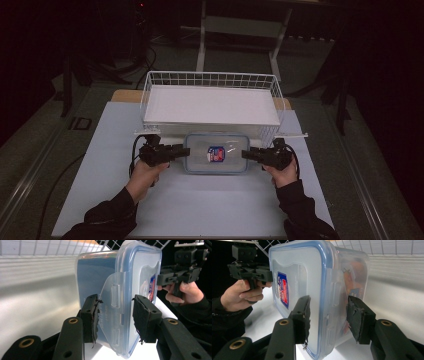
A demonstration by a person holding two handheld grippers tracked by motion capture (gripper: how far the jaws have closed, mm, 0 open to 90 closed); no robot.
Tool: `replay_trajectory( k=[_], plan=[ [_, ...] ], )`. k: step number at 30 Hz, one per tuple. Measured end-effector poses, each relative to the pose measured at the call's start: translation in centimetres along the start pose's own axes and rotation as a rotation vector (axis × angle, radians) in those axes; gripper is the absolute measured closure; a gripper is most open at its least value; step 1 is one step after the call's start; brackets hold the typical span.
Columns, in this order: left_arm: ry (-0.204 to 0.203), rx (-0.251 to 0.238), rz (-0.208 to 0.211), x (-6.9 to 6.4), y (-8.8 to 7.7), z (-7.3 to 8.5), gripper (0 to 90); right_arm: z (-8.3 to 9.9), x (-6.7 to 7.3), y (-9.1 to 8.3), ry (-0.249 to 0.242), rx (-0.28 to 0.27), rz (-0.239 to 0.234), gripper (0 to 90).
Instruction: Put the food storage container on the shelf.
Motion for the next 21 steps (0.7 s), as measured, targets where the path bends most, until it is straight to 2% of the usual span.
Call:
replay_trajectory(
  k=[2, 4, 5, 12, 21],
  plan=[
    [0.004, 0.001, -0.007, 0.2, 0.1, 0.0, 55.8, -0.1, -0.1, 0.2, -0.002, -0.003, 0.002, 54.6],
    [0.037, -0.024, -0.04, 0.5, 0.3, 0.0, 55.4, -0.2, -0.5, 0.6, -0.019, -0.01, 0.012, 53.7],
    [0.037, -0.034, -0.046, 0.6, 0.3, 0.0, 55.0, -0.2, -0.7, 0.9, -0.038, -0.016, 0.027, 53.3],
    [0.036, -0.049, -0.079, 1.5, 1.1, 0.1, 53.9, -0.5, -1.6, 1.6, -0.066, -0.049, 0.046, 52.8],
    [0.029, -0.058, -0.085, 1.8, 1.5, 0.0, 53.9, -0.7, -2.2, 1.7, -0.06, -0.062, 0.042, 52.2]
  ],
)
Point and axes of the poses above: each handheld gripper's, and its own axes: y roughly forward along the jaws, z roughly out of its underside, x roughly to its left, the point moved 10 cm from there along y, roughly forward along the jaws, and after that the axes turned 7 degrees about y, right-handed, at the moved point
